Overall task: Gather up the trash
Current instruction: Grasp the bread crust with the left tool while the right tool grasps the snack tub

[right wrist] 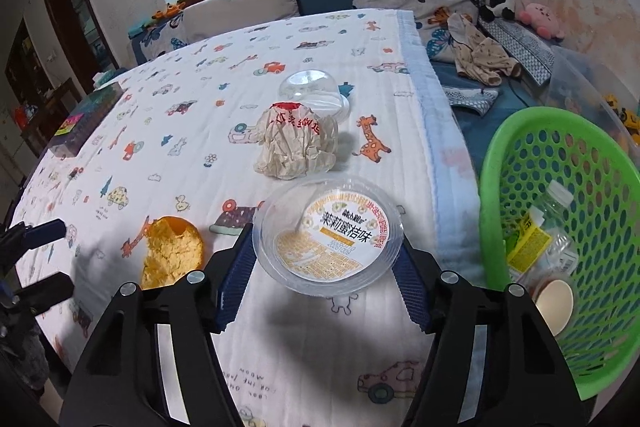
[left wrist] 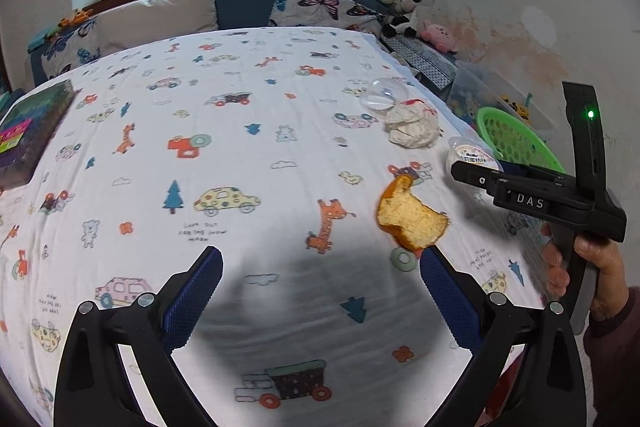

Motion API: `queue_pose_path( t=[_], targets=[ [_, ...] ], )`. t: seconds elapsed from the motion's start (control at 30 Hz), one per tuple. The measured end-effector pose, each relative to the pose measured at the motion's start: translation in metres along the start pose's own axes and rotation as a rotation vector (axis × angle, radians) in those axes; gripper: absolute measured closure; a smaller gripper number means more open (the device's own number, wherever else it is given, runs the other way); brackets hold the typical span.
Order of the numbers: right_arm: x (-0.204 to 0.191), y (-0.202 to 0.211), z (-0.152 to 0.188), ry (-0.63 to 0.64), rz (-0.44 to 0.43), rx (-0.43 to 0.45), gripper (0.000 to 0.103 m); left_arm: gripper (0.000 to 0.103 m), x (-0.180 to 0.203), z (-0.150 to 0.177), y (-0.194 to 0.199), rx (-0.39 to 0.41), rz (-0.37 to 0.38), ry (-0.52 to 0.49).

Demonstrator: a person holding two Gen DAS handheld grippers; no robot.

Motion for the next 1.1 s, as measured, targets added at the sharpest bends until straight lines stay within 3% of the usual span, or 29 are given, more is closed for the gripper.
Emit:
queue_pose_path(
  t=[0.4,0.77,0.87,0.97,1.1],
  targets=[
    [0.011,0.039,0.003,-0.03,0.003,0.051,0.038,0.007,0.043,0.002,-0.037,-0.081,0.108,-0.168],
    [0.022,0.062,0.009,-0.065,0.015,0.078,0.038,0.008,0.06,-0.006,-0.071,-0.126,0.121,-0.268],
    [0.027,0.065,0.011,-0.078,0.018,0.08,0.038,0.019,0.058,-0.005,-0.078,-0.14,0.115,-0.27],
    [0.034,0.068,0.013,-0.09,0.029,0.082,0.038,0.022,0.056,-0.008,-0.077,-0.129,0.116,-0.264],
    [0.043,0.073,0.016,-0.109,0.047,0.085,0.038,0.037,0.054,-0.011,-0.076,-0.115,0.127,-0.252]
  ],
)
Point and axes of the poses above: each gripper's, at about its wrist camera, not at the fingertips, and y roughly against the way its jaws point, x to its right, z to its underside, the point moved 3 cm from there along -y, roughly the way its jaws point, and after that the axes turned 8 degrees about x, right-handed, at the moved point
